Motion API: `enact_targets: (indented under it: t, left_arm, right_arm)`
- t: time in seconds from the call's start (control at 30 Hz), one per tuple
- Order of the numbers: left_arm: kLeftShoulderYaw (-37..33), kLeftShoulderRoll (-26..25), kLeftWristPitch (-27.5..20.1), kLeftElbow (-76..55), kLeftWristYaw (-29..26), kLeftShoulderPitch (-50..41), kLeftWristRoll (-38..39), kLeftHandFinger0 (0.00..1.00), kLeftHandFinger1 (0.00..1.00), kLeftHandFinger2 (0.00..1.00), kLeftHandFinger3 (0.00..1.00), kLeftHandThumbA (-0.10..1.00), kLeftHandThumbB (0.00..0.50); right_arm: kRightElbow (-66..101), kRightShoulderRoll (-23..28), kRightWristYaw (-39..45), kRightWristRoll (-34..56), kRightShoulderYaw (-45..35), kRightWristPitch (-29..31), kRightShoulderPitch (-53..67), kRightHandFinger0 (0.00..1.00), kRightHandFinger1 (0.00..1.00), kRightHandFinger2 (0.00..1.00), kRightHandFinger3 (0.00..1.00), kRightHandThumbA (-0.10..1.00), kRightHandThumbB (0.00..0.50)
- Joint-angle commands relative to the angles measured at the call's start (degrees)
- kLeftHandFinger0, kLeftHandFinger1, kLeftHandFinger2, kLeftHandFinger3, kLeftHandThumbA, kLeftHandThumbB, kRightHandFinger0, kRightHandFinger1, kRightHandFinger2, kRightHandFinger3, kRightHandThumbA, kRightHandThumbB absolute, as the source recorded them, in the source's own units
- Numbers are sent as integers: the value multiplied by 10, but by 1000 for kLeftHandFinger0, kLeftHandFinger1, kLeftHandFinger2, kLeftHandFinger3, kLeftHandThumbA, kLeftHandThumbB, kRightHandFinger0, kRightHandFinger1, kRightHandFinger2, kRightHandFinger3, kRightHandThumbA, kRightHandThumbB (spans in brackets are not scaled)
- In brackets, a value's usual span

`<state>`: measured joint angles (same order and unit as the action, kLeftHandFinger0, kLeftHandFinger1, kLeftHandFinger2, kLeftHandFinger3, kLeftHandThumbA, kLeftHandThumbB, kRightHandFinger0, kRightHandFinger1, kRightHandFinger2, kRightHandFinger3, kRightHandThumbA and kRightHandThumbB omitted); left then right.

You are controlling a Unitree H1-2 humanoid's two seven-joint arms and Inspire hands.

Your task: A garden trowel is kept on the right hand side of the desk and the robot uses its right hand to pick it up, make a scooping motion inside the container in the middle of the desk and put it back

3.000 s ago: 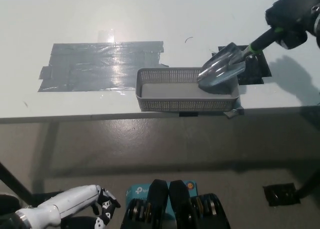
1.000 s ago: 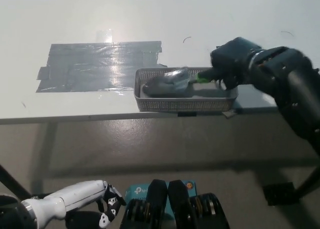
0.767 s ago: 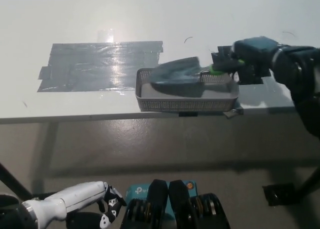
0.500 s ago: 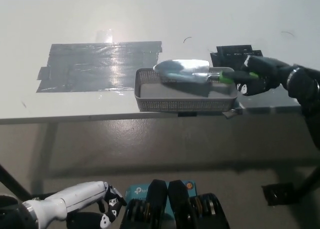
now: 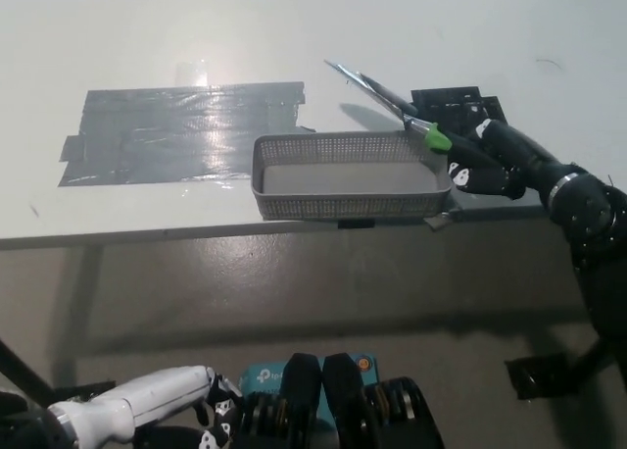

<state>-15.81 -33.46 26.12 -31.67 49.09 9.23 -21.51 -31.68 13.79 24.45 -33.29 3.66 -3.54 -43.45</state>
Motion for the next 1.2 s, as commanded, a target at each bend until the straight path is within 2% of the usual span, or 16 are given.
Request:
enact_targets:
  t: [0.0,0.07,0.17,0.23,0.33,0.37,0.43,0.5,0.53,0.63,0.77,0.83,0.93,1.0,1.1,1.17]
  left_arm:
    - [2,-5,8,-8,4,-1,-8,679,679,771,926,1000,163]
    - [1,-6,8,-10,4,0,-10,679,677,768,919,1000,175]
    - [7,-6,8,-14,7,-13,-10,696,697,786,942,1000,179]
    - [4,-8,8,-11,0,-14,-9,680,686,776,939,1000,186]
    - [2,-10,8,-12,2,-15,-13,678,688,780,944,1000,192]
    - [4,-9,8,-13,3,-17,-15,683,694,785,951,1000,188]
    - [12,-3,8,-14,8,-21,-13,715,723,806,974,1000,166]
    - [9,-4,8,-13,5,-21,-11,723,724,803,965,1000,167]
    - [9,-5,8,-14,6,-22,-14,718,719,799,965,1000,168]
    - [6,-8,8,-13,1,-22,-11,670,680,772,935,1000,162]
    - [7,-6,8,-12,3,-24,-11,675,688,775,925,1000,150]
    - [4,-6,8,-13,4,-28,-18,671,686,772,912,1000,157]
    - [7,-2,8,-11,-1,-32,-12,660,669,755,877,1000,177]
    - [9,2,8,-10,0,-35,-10,668,675,760,877,1000,176]
    - [12,3,8,-11,-3,-39,-12,709,706,774,919,1000,169]
    - [13,4,8,-14,-4,-41,-13,704,699,765,922,1000,161]
  right_arm:
    - [3,-27,-26,44,17,27,-14,0,143,311,89,-100,164]
    - [16,-16,-28,31,25,2,-18,0,154,326,107,-100,164]
    - [11,-8,-27,38,30,8,-19,0,195,382,175,-100,168]
    - [8,10,-36,35,34,26,-25,0,281,484,270,-100,200]
    - [9,26,-36,40,38,35,-32,0,296,510,316,-100,206]
    - [22,34,-32,34,43,23,-35,0,305,532,378,-100,213]
    - [25,55,-26,26,50,17,-50,0,291,486,361,-100,173]
    - [34,73,-24,16,59,8,-61,0,308,532,454,-100,144]
    - [36,80,-19,20,60,6,-67,0,299,524,419,-100,112]
    - [31,99,-10,29,65,14,-84,0,286,499,360,-100,83]
    - [20,143,5,23,78,24,-142,0,219,401,293,-100,124]
    - [7,150,9,34,78,26,-166,0,235,415,272,-100,164]
    - [4,154,14,41,75,13,-196,0,243,400,220,-100,167]
    - [0,155,14,43,77,14,-202,0,234,390,194,-100,192]
    - [-8,150,5,39,81,8,-206,0,210,373,164,-100,213]
    - [-16,149,-3,33,86,9,-194,0,211,379,154,-100,201]
